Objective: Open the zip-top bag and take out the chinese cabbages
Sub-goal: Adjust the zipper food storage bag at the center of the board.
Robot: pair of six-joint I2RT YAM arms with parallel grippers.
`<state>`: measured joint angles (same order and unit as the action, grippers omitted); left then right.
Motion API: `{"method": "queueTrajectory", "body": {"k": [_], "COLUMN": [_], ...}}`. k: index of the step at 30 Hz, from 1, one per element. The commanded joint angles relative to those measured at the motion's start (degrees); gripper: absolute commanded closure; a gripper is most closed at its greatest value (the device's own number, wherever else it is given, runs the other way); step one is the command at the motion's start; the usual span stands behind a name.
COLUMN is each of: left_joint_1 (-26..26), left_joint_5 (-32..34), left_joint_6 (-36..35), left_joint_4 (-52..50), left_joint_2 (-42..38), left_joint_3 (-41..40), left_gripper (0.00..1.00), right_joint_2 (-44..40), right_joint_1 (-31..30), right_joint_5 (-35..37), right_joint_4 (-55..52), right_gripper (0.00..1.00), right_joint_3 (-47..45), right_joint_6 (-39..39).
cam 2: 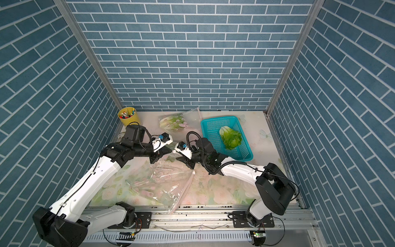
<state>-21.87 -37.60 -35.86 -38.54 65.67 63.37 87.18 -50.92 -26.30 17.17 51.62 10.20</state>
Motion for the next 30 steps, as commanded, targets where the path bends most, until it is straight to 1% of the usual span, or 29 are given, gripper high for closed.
{"method": "queueTrajectory", "body": {"k": [1,4,8,10,14,16,20,23,28,30], "left_joint_1": [0.3,0.3,0.4,0.3,0.2,0.2,0.2,0.2,0.2,0.2], "left_joint_5": [-1.3,-1.1,-2.5,-3.0,-3.2,-3.4,-3.5,-3.4,-3.5,-3.5], "left_joint_6": [0.6,1.1,3.3,4.7,5.9,5.9,5.7,5.7,5.7,5.5], "left_joint_4": [1.0,1.9,5.0,6.9,7.6,6.9,6.6,6.8,7.0,7.0], "left_joint_2": [-1.3,-2.5,-4.7,-5.9,-7.5,-7.9,-8.7,-9.1,-9.0,-8.7], "left_joint_3": [-2.2,-4.1,-7.7,-9.6,-11.5,-11.5,-12.2,-12.5,-12.7,-12.7], "left_gripper": [1.0,1.0,1.0,1.0,1.0,1.0,1.0,1.0,1.0,1.0], "right_joint_2": [-0.3,-2.3,-3.8,-3.6,-2.6,-2.0,-1.2,-1.2,-1.2,-1.0], "right_joint_1": [0.2,0.3,0.2,0.2,0.2,0.1,0.1,0.1,0.0,0.1], "right_joint_5": [1.1,1.6,-2.8,-3.8,-5.3,-6.3,-7.9,-9.4,-10.4,-10.9], "right_joint_4": [0.4,0.6,-1.5,-1.7,-0.1,0.5,0.8,0.2,-0.5,-0.9], "right_gripper": [0.55,0.51,0.53,0.58,0.74,0.77,0.76,0.72,0.7,0.67], "right_joint_3": [0.7,0.0,1.2,1.9,2.1,2.3,3.1,3.6,4.2,4.5], "right_joint_6": [0.7,2.6,4.1,3.8,2.6,1.8,0.7,0.7,0.7,0.7]}}
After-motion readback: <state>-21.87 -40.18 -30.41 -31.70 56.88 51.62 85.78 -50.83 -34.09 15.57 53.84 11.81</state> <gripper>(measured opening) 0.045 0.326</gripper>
